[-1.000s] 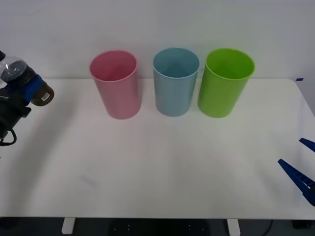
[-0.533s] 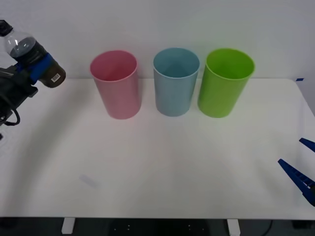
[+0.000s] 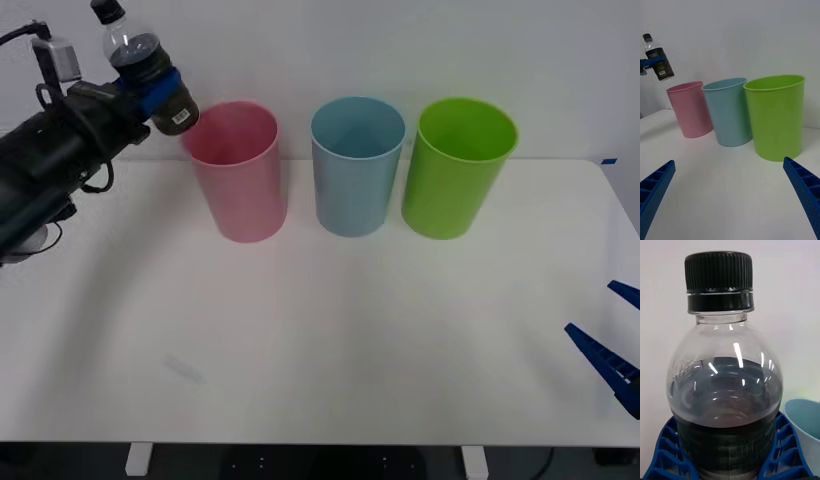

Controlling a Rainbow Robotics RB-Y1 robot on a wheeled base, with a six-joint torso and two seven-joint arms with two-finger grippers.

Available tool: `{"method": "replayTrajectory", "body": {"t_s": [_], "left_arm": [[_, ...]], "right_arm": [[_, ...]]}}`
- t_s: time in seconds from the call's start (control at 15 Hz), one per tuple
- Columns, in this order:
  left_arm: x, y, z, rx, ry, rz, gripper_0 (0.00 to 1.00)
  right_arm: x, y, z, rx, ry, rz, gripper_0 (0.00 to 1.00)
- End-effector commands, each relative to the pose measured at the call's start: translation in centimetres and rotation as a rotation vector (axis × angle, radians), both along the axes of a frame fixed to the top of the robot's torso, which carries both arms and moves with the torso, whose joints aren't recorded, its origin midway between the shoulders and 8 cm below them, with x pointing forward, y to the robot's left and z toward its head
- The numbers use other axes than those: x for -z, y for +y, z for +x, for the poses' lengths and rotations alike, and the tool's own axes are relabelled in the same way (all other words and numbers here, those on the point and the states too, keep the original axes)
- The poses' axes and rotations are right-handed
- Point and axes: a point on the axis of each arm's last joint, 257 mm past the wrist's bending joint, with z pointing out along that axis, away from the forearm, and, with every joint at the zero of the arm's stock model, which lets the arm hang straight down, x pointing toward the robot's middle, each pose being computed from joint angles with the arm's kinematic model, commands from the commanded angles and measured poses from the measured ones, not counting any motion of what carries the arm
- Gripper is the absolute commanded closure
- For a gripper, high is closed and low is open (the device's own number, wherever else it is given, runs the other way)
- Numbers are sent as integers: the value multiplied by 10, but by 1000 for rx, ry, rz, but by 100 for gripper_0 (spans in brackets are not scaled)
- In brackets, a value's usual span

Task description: Grasp the object on the table and drop it into the matching bin: aluminum can to the light blue bin, PET bottle to the pink bin.

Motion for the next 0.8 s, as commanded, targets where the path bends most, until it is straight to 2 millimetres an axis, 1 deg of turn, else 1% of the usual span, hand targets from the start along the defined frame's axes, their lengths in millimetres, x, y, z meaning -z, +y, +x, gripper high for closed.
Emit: {"method": "replayTrajectory", "body": {"t_s": [0.07, 0.2, 0.27, 0.73, 0.8], "left_arm": [[0, -24, 19, 17, 13, 22, 100], [1, -41, 26, 26, 13, 28, 100], [2, -46, 28, 26, 11, 34, 100], [2, -48, 28, 28, 8, 41, 100], [2, -48, 28, 29, 7, 43, 92]], "right_arm": [[0, 0, 0, 0, 0, 0, 0], [0, 0, 0, 0, 0, 0, 0], [0, 0, 0, 0, 0, 0, 0], [0, 0, 0, 0, 0, 0, 0], [0, 0, 0, 0, 0, 0, 0]]}}
